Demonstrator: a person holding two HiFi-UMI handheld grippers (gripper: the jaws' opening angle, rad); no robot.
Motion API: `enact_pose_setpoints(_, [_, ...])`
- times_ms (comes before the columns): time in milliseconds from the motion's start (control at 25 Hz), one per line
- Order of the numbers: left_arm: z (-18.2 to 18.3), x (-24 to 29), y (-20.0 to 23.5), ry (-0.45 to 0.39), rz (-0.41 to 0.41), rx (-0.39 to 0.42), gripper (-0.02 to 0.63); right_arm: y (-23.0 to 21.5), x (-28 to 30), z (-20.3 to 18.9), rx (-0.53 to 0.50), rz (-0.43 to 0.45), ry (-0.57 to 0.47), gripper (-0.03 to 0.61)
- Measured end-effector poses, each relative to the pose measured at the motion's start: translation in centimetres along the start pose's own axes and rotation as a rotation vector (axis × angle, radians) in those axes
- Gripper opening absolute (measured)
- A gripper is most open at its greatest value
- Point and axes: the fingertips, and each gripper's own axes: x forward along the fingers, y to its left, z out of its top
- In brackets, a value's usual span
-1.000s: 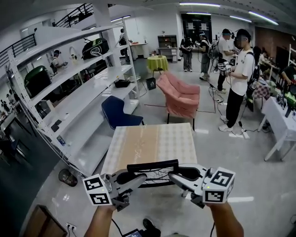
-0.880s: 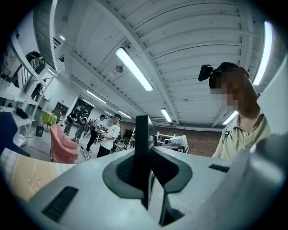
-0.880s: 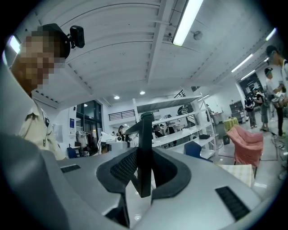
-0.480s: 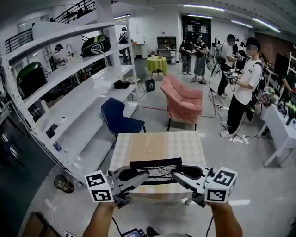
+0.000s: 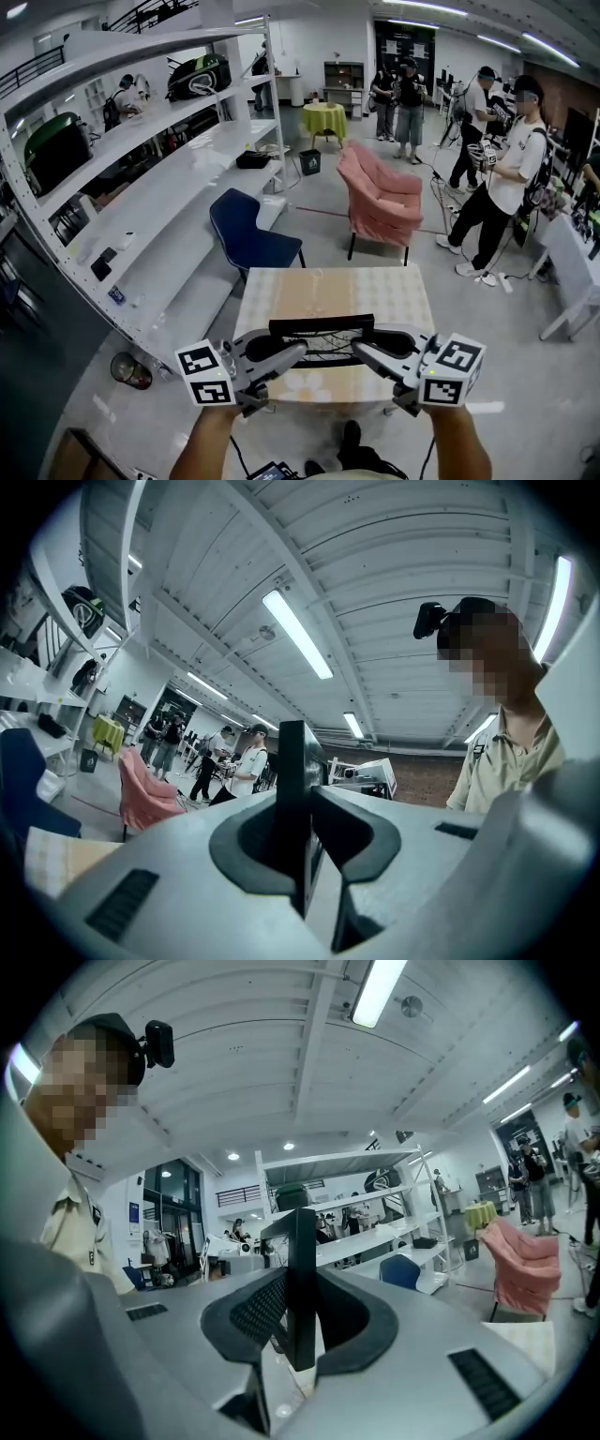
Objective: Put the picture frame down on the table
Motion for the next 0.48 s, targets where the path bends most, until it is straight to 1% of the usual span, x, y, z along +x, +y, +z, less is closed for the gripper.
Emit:
enact_pose_setpoints(280, [0.7,-1.1,6.3,0.002,0.077,0.001,0.054,-4.3,5.5,-0.1,0.019,0.066,0.017,0.086])
enact_pose_setpoints(480, [0.9,-1.5,11.7,0.007,0.145,-0.004,0.055,-8.4,9.6,-0.3,0.036,0.123,0.036,0.086])
